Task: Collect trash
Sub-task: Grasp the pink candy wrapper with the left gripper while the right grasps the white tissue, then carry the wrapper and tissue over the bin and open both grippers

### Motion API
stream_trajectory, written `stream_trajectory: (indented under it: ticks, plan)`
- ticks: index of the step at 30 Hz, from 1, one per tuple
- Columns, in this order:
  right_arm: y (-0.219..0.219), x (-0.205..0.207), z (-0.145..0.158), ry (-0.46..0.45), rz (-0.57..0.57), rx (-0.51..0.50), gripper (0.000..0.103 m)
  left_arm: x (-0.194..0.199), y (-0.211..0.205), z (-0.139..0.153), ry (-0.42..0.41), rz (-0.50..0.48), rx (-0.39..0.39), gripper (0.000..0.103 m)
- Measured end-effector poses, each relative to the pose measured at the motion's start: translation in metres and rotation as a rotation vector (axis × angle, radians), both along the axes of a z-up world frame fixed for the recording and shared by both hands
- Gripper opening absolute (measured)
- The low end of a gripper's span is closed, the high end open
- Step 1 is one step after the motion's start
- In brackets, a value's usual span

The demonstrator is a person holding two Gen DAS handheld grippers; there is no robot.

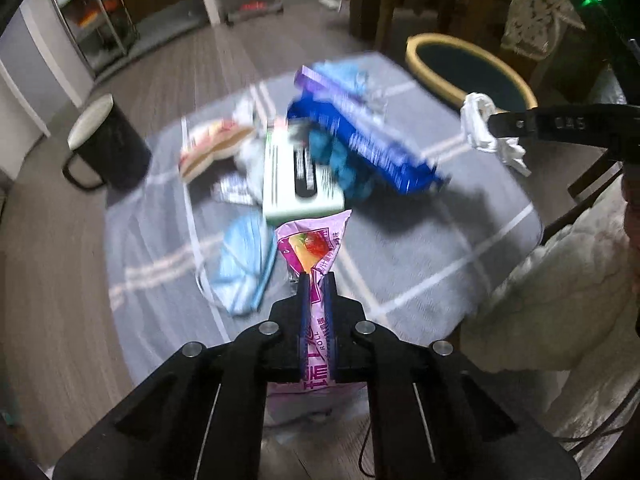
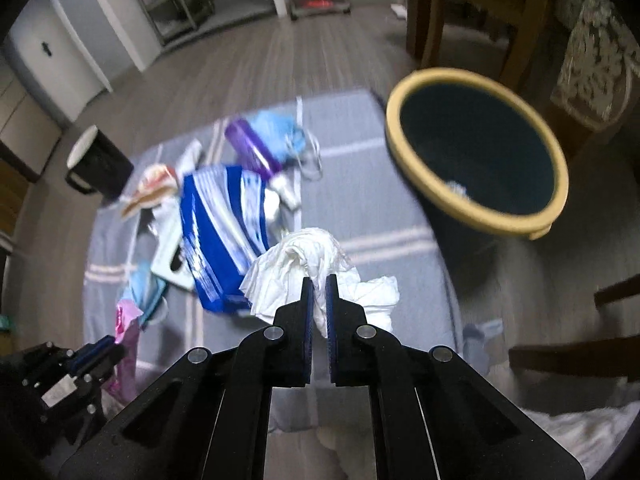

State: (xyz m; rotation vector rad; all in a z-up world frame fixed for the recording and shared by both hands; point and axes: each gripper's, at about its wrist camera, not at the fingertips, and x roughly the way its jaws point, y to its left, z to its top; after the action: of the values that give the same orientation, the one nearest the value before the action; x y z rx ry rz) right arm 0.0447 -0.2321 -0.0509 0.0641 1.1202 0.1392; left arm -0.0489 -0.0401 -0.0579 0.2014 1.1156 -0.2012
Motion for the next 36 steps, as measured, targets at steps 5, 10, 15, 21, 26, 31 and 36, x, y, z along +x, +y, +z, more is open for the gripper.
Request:
stream_trajectory:
  ticks: [5,10,15,21,26,31,36]
  plan:
    - [-0.003,0.008,0.006,-0.057,-0.008,0.022,0.007,0.011,-0.004,0.018,-0.079,-0.016,0.002,0.006]
    - [-0.013,0.021,0.024,-0.118,-0.009,0.038,0.007,0.028,-0.008,0.027,-0.135,-0.040,-0.012,0.006]
    - [-0.027,0.038,0.044,-0.162,0.009,0.054,0.007,0.038,-0.015,0.039,-0.178,-0.050,-0.030,0.006]
    - [-0.039,0.056,0.061,-0.201,0.047,0.051,0.007,0.050,-0.025,0.052,-0.233,-0.088,-0.022,0.006]
    - [-0.059,0.073,0.063,-0.192,0.033,0.095,0.007,0.066,-0.039,0.065,-0.286,-0.114,-0.016,0.006]
    - [-0.075,0.090,0.064,-0.201,0.010,0.076,0.007,0.085,-0.058,0.074,-0.300,-0.139,-0.056,0.006]
    - [-0.102,0.110,0.059,-0.199,-0.045,0.029,0.007,0.105,-0.083,0.071,-0.275,-0.184,-0.113,0.006]
